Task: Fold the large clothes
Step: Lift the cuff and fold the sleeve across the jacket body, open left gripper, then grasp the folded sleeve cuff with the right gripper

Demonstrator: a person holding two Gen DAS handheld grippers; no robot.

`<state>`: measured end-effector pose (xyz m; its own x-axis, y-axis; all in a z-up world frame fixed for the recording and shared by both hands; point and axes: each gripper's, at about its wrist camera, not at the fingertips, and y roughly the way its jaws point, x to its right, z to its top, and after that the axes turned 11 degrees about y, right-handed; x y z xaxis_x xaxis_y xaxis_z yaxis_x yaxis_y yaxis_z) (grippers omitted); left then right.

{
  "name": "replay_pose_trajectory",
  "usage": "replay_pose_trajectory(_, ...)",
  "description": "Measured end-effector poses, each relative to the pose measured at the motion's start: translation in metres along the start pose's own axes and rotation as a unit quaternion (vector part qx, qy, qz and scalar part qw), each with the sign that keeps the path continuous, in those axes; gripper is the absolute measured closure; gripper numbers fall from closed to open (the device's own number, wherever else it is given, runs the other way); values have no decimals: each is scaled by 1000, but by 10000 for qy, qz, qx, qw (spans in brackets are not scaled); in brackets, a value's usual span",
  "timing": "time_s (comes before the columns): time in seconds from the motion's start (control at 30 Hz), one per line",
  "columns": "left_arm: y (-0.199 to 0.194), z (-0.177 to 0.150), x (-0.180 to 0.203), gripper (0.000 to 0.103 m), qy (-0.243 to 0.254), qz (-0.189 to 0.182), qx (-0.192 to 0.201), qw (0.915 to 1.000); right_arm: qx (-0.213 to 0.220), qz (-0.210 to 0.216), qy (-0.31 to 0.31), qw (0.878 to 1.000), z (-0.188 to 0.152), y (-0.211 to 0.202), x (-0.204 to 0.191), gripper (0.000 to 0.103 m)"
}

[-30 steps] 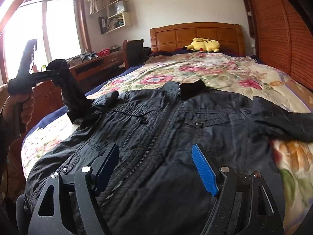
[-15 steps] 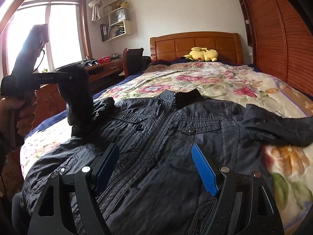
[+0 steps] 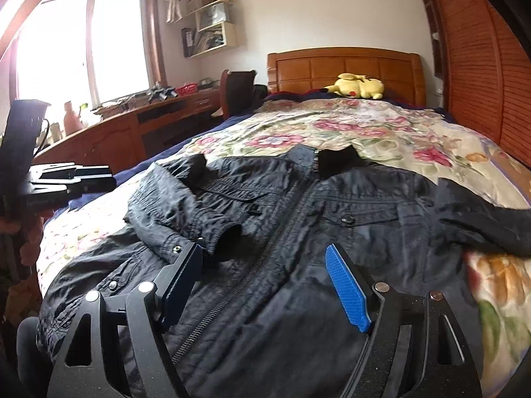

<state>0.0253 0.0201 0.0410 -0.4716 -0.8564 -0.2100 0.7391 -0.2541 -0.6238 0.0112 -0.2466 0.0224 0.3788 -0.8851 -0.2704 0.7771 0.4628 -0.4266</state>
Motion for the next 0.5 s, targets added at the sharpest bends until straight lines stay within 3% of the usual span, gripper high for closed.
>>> replay_pose_trajectory(0.33, 13, -57, -34, 62, -432, 107, -210, 9988, -781, 316, -669, 9942, 10, 55, -37, 27)
replay_pose_trajectory(0.5, 24, -75, -44, 38, -550, 162, -308, 9979, -1118, 376, -1015, 9878, 20, 80, -49, 31)
